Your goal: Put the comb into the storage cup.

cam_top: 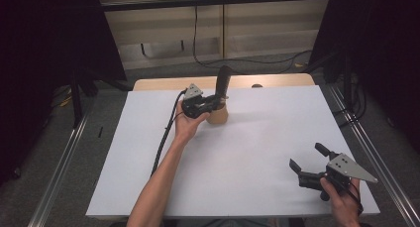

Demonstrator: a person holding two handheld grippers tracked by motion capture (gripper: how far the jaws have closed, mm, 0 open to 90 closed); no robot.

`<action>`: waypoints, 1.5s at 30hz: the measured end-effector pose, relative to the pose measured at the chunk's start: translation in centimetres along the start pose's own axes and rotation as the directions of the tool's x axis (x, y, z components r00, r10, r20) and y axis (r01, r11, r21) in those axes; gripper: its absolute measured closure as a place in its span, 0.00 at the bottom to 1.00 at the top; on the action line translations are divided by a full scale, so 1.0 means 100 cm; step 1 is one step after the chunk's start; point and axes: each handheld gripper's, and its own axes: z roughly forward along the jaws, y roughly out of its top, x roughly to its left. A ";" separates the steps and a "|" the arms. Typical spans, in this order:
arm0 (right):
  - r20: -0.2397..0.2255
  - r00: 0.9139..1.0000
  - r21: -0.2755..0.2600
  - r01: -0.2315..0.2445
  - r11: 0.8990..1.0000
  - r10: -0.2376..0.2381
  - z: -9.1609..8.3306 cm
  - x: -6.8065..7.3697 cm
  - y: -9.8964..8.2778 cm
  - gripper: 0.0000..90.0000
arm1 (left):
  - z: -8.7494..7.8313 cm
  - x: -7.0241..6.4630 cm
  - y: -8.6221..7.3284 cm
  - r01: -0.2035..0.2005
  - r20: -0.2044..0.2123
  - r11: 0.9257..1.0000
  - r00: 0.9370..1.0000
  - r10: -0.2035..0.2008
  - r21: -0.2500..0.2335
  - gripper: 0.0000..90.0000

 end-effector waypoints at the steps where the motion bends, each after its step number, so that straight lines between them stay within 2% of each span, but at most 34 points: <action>1: 0.000 1.000 -0.001 0.001 1.000 -0.001 0.000 0.000 0.000 0.00 | 0.000 0.000 0.000 0.000 0.001 1.000 1.000 0.000 -0.001 0.79; 19: -0.001 1.000 0.000 0.000 1.000 0.000 0.000 0.000 0.000 0.00 | -0.003 0.000 0.003 -0.020 -0.057 1.000 0.998 0.021 0.009 0.56; 23: 0.000 1.000 -0.001 0.000 1.000 0.000 0.000 0.000 0.000 0.00 | -0.004 0.000 0.004 -0.020 -0.064 1.000 0.998 0.020 0.007 0.46; 30: 0.006 1.000 -0.002 -0.002 1.000 0.002 0.000 -0.001 0.000 0.00 | -0.005 -0.005 0.008 0.007 -0.074 1.000 0.997 -0.008 -0.022 0.29; 35: 0.009 1.000 0.000 -0.002 1.000 0.002 0.000 -0.002 0.000 0.00 | -0.007 -0.005 0.009 0.011 -0.084 1.000 0.996 -0.013 -0.019 0.13; 37: 0.009 1.000 -0.001 -0.008 1.000 0.008 0.001 -0.001 0.000 0.00 | -0.008 -0.004 0.010 0.007 -0.092 1.000 0.996 -0.007 -0.004 0.11; 38: 0.010 1.000 0.000 -0.004 1.000 0.004 0.001 -0.002 0.000 0.00 | -0.010 -0.004 0.011 0.018 -0.078 1.000 0.997 -0.018 -0.011 0.09; 42: 0.009 1.000 0.000 -0.004 1.000 0.005 0.002 -0.002 0.000 0.00 | -0.013 -0.006 0.013 0.022 -0.076 1.000 0.997 -0.024 -0.021 0.06; 44: 0.005 1.000 0.000 -0.008 1.000 0.008 0.003 -0.001 0.000 0.00 | -0.018 -0.007 0.014 0.024 -0.060 0.998 0.998 -0.027 -0.055 0.04; 45: 0.002 1.000 -0.002 -0.007 1.000 0.007 0.003 -0.001 -0.001 0.00 | -0.019 -0.007 0.015 0.023 -0.071 0.998 0.997 -0.027 -0.058 0.03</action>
